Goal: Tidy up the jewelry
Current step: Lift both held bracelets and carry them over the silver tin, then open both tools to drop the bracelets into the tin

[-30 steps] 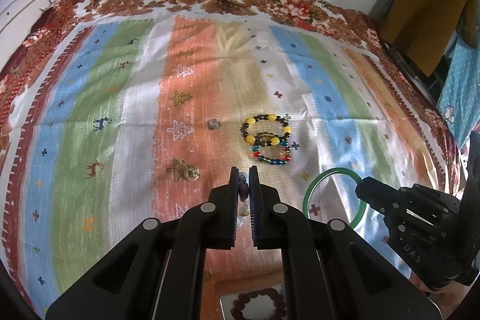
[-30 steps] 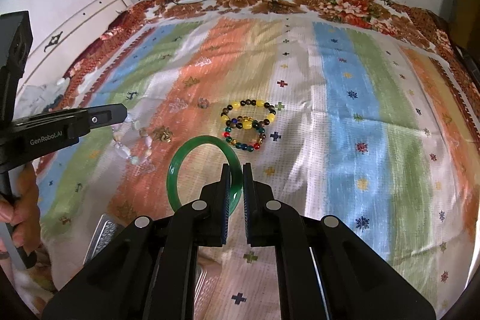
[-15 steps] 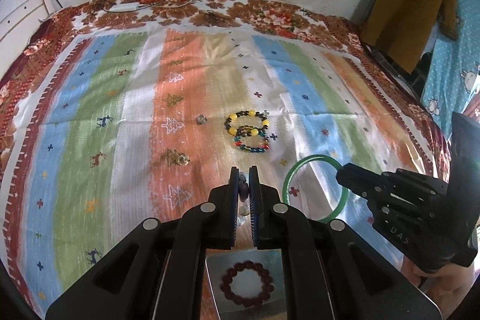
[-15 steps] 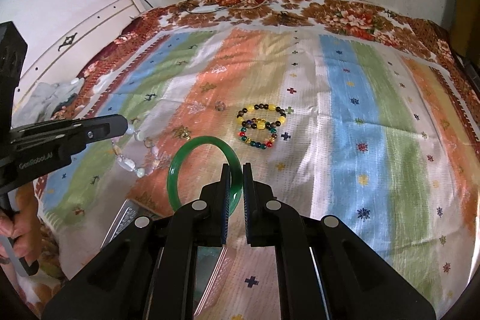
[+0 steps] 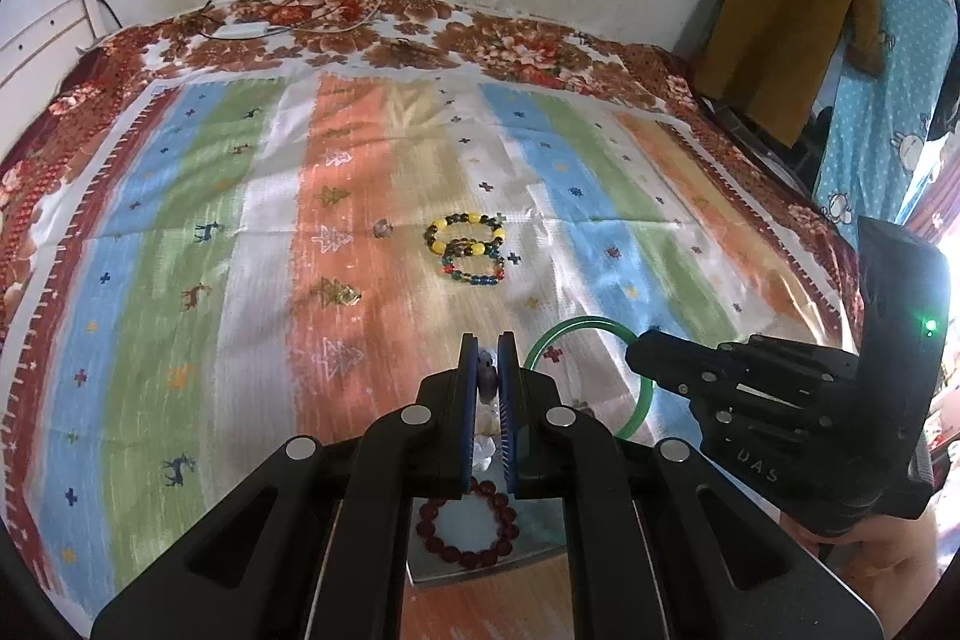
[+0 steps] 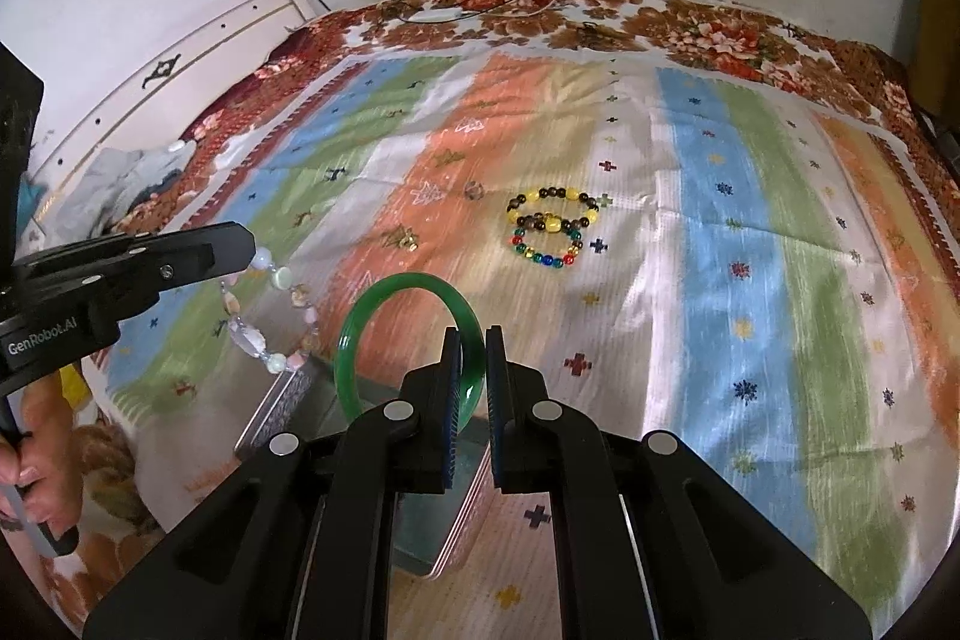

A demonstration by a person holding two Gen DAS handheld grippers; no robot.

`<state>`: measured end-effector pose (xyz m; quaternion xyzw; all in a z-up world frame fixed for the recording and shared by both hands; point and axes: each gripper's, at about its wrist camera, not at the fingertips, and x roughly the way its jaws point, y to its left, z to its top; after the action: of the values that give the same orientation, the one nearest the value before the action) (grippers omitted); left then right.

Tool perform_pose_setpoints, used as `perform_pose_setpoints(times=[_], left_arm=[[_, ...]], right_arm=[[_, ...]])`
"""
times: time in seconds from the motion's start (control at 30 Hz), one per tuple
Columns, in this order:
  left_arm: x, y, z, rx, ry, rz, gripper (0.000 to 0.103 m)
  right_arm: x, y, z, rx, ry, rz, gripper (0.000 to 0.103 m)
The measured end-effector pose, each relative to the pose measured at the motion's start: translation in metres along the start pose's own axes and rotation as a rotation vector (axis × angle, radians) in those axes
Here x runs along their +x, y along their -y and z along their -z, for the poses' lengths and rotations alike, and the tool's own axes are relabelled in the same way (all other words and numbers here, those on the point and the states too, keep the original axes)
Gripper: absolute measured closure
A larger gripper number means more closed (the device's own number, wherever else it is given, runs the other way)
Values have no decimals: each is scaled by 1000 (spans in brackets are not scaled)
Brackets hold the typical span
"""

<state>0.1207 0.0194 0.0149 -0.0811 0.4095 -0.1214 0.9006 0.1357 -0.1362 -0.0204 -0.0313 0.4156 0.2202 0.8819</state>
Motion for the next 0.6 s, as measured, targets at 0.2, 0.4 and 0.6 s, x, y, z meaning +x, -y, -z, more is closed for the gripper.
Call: perform_pose_setpoints(times=[0.2,0.4,0.6], left_arm=[[-2,6,15,28,-10,-17,97],[-3,11,25,52,-20,-33,97],[-1,14,30,46,-33,-33,97]], right_arm=[[-3,-6,12,-9,-10,-7,94],[-5,-9,20,-12,-18,-16,94],[-5,-11,21,-23,-26,-40,93]])
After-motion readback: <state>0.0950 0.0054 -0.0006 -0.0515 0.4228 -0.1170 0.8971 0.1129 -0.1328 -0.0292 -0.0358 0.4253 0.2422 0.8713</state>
